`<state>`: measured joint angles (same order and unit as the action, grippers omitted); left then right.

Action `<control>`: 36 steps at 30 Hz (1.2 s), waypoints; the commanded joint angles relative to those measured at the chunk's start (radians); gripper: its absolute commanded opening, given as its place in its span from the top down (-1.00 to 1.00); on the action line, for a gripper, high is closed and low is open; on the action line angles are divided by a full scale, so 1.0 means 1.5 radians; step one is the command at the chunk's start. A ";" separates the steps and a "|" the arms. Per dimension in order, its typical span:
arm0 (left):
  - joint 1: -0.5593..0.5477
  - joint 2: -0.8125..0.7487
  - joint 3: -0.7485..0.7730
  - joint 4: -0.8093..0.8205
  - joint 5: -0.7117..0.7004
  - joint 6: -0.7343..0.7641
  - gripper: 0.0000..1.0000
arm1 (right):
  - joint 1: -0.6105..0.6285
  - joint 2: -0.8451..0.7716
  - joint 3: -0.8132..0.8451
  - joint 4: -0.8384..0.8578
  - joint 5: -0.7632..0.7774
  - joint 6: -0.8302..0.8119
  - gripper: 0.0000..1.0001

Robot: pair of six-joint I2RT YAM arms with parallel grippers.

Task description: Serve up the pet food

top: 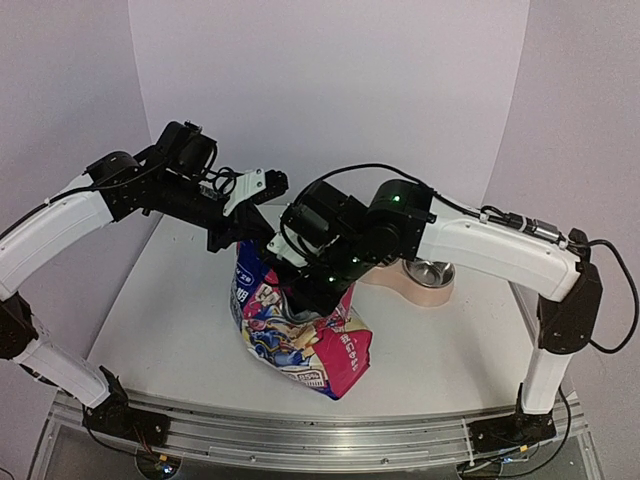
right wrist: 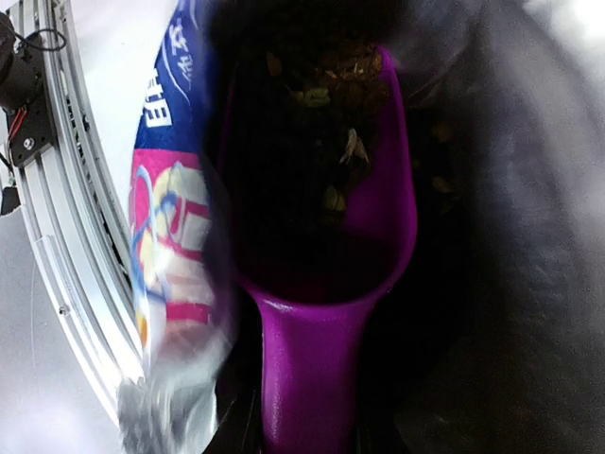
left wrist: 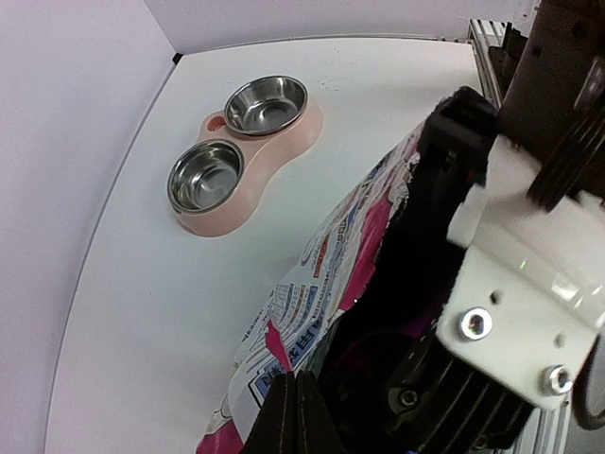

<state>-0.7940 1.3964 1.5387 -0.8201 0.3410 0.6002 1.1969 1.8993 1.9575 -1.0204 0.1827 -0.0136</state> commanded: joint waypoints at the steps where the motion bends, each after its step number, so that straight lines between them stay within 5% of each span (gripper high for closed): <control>1: 0.004 0.004 0.021 -0.027 -0.003 -0.016 1.00 | 0.004 -0.006 0.103 0.003 0.096 -0.027 1.00; 8: 0.004 0.009 0.020 -0.022 0.017 -0.035 1.00 | -0.003 0.013 0.111 0.001 0.097 -0.024 1.00; 18: 0.004 -0.023 -0.011 0.000 -0.047 -0.011 1.00 | 0.001 -0.109 0.010 -0.015 0.078 0.066 1.00; 36: 0.004 -0.023 -0.007 0.000 -0.064 0.006 1.00 | 0.031 -0.160 -0.008 -0.040 0.090 0.034 1.00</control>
<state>-0.7929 1.3921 1.5288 -0.8033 0.2829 0.6029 1.2387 1.7607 1.9521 -1.1016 0.2886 0.0442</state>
